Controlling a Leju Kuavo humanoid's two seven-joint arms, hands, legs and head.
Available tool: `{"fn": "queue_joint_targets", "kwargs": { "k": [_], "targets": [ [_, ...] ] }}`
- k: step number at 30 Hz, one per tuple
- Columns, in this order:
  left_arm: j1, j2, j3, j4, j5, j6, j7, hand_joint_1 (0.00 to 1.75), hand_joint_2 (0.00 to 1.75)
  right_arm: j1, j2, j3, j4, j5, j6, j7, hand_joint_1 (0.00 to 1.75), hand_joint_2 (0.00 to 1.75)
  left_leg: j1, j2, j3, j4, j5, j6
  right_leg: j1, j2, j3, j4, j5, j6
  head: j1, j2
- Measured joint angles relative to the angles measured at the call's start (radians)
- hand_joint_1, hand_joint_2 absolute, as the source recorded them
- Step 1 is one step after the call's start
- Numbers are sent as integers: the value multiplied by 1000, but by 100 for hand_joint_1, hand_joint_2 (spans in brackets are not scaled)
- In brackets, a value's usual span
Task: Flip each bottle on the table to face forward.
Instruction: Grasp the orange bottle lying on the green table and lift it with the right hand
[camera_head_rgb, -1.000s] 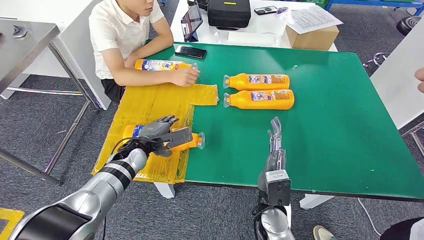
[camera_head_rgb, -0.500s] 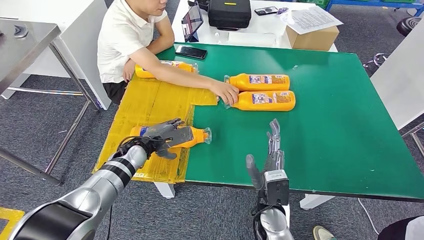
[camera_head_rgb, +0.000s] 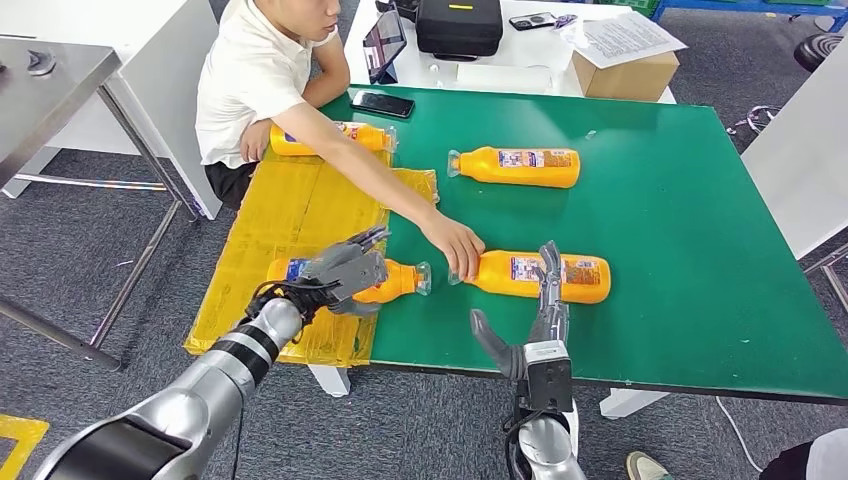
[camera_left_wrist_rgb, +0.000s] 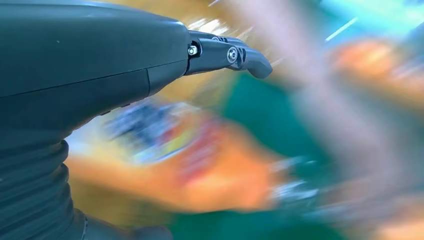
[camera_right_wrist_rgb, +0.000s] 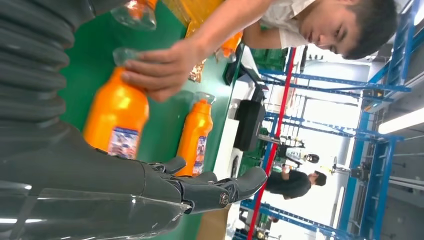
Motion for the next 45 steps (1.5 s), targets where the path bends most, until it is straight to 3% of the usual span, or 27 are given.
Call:
{"fn": "queue_joint_targets", "kwargs": {
  "k": [2, 4, 8, 11, 14, 17, 22, 26, 32, 37, 45],
  "targets": [
    [81, -25, 7, -136, 108, 120, -94, 0, 175, 4, -6, -1, 2, -49, 75, 29, 0, 87, -1, 0, 0, 0, 0, 0, -1, 0, 0, 0, 0, 0, 0, 0],
    [163, -44, -4, -283, 172, 247, -149, 0, 175, 14, -19, -3, 2, -94, 173, 59, 0, 0, -1, 0, -1, 0, -1, 0, -1, 0, -1, 0, 0, 0, 0, 0],
    [288, -52, -64, -515, 164, 456, -199, 0, 175, 38, -52, -14, 2, -124, 308, 122, 0, 175, -2, -1, -2, 0, -1, 0, -2, -1, -2, -1, -1, 0, 0, 0],
    [338, -52, -114, -617, 82, 557, -207, 0, 175, 50, -73, -21, 1, -4, 251, 132, 0, 175, -2, -2, -2, 0, -1, 0, -2, -1, -2, -1, -1, 0, 0, 0],
    [358, -52, -164, -680, 20, 573, -178, 0, 175, 43, -101, -15, -1, 283, 51, 116, 0, 175, -2, -2, -2, 0, -1, 1, -2, -1, -1, -1, -1, 0, 0, 0],
    [368, -52, -199, -719, 2, 572, -163, 0, 175, 34, -124, -12, 0, 386, -25, 117, 0, 175, -2, -2, -1, 0, 0, 1, -2, -1, -1, -1, 0, 0, 0, 0],
    [371, -52, -253, -764, -39, 525, -150, 0, 175, -4, -186, 5, 26, 704, -198, 216, 0, 175, -2, -3, -1, 0, 1, 2, -2, -2, -1, -1, 0, 1, 0, 0],
    [375, -52, -303, -789, 31, 420, -108, 0, 175, -69, -253, 13, 113, 872, -231, 303, 0, 175, -3, -3, -1, 0, 1, 2, -3, -2, -1, -1, 1, 1, 0, 0],
    [376, -60, -340, -772, 132, 336, -93, 0, 175, -179, -323, 23, 302, 915, -236, 324, 0, 175, -4, -3, -1, 0, 1, 3, -3, -2, -1, -1, 1, 2, 0, 0],
    [376, -63, -350, -760, 139, 330, -93, 0, 175, -210, -341, 32, 367, 913, -227, 325, 0, 175, -4, -3, -1, 0, 1, 3, -3, -2, -1, 0, 1, 2, -1, 0],
    [374, -69, -354, -748, 158, 295, -87, 0, 175, -254, -358, 57, 430, 896, -134, 345, 0, 175, -4, -3, -2, 0, 1, 3, -3, -2, -1, -1, 1, 2, -1, 0]
  ]
}}
